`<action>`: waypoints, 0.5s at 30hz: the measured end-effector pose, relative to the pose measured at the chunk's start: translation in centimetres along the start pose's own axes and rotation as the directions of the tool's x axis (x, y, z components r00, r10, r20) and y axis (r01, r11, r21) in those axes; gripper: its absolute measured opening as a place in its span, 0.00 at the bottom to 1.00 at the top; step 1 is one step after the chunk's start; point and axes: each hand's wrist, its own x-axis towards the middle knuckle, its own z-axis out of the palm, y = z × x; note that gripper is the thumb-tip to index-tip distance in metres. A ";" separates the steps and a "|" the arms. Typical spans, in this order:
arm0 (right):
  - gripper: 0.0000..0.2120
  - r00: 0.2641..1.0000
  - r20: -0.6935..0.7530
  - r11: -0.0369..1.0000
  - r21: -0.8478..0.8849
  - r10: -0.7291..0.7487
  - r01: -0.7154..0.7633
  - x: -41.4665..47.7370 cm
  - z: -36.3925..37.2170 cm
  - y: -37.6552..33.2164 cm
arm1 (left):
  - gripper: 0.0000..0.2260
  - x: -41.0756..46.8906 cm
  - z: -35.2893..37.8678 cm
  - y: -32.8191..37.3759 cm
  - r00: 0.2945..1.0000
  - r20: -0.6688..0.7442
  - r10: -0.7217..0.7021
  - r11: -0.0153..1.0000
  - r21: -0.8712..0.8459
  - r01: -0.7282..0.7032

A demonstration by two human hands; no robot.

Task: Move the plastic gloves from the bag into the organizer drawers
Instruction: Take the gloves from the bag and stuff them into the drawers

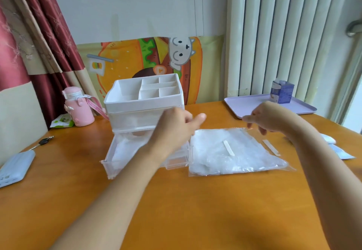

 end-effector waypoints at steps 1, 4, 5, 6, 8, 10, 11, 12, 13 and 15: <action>0.16 0.999 -0.021 0.999 -0.015 0.028 -0.028 0.2 0.2 1.2 | 0.24 -0.1 1.3 1.1 0.999 0.043 0.030 0.999 -0.035 -0.028; 0.16 0.992 -0.034 0.989 0.088 0.125 -0.121 1.0 1.8 4.6 | 0.26 -0.2 5.4 3.0 0.983 0.167 0.081 0.992 -0.108 -0.064; 0.16 0.988 -0.033 0.985 0.095 0.151 -0.148 1.1 2.4 5.5 | 0.25 -0.1 6.8 3.3 0.975 0.207 0.082 0.991 -0.122 -0.057; 0.17 0.984 -0.049 0.981 0.106 0.170 -0.164 1.4 3.0 6.5 | 0.23 0.0 8.3 3.5 0.967 0.243 0.072 0.991 -0.127 -0.042; 0.16 0.974 -0.098 0.969 0.157 0.207 -0.190 2.0 4.3 8.5 | 0.18 0.3 11.1 3.2 0.956 0.291 0.041 0.993 -0.122 -0.005; 0.10 0.965 -0.124 0.968 0.127 0.233 -0.218 2.3 5.4 10.2 | 0.13 0.7 13.4 2.5 0.945 0.327 0.010 0.995 -0.101 0.025; 0.07 0.966 -0.114 0.971 0.091 0.233 -0.223 2.5 5.8 10.8 | 0.12 0.9 14.3 2.0 0.939 0.343 -0.006 0.996 -0.078 0.035; 0.07 0.968 -0.090 0.972 0.057 0.233 -0.229 2.6 6.0 11.6 | 0.13 1.2 15.4 1.6 0.933 0.358 -0.017 0.998 -0.057 0.040; 0.10 0.971 -0.062 0.973 0.040 0.230 -0.228 2.8 6.1 12.2 | 0.15 1.3 16.4 1.2 0.928 0.371 -0.030 0.998 -0.036 0.047; 0.14 0.973 -0.025 0.973 0.031 0.230 -0.229 3.2 5.8 13.1 | 0.21 1.6 17.9 0.5 0.916 0.398 -0.052 0.999 0.029 0.044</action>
